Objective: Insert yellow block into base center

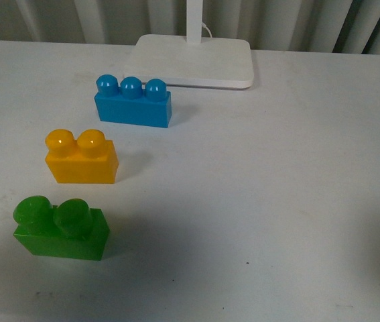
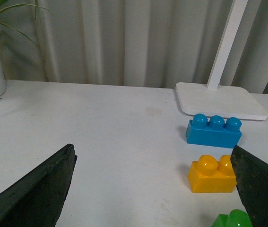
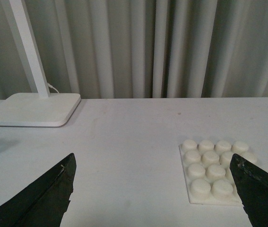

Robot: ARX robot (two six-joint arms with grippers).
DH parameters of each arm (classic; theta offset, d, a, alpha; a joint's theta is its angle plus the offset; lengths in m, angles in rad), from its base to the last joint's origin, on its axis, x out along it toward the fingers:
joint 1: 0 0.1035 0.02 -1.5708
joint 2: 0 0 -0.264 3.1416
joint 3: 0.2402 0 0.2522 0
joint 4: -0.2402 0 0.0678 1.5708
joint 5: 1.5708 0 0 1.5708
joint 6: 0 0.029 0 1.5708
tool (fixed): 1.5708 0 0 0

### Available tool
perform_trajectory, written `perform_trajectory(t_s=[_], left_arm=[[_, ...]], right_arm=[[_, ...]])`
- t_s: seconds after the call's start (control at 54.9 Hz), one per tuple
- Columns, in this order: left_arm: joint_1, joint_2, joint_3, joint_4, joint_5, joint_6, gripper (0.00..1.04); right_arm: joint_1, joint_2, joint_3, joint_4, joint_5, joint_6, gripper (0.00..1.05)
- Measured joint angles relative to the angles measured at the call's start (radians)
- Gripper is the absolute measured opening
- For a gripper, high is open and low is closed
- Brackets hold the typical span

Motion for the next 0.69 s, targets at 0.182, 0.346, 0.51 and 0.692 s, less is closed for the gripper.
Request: perform_trajectory(t_s=[0.182, 0.346, 0.51, 0.692], left_arm=[[0.0, 0.0, 0.0, 0.0, 0.0, 0.0, 0.98], [0.0, 0.0, 0.0, 0.0, 0.0, 0.0, 0.98], [0.0, 0.0, 0.0, 0.0, 0.0, 0.0, 0.98], [0.0, 0.0, 0.0, 0.0, 0.0, 0.0, 0.98]], right_arm=[[0.0, 0.0, 0.0, 0.0, 0.0, 0.0, 0.96], [0.0, 0.0, 0.0, 0.0, 0.0, 0.0, 0.96], [0.0, 0.0, 0.0, 0.0, 0.0, 0.0, 0.96], [0.0, 0.0, 0.0, 0.0, 0.0, 0.0, 0.96]])
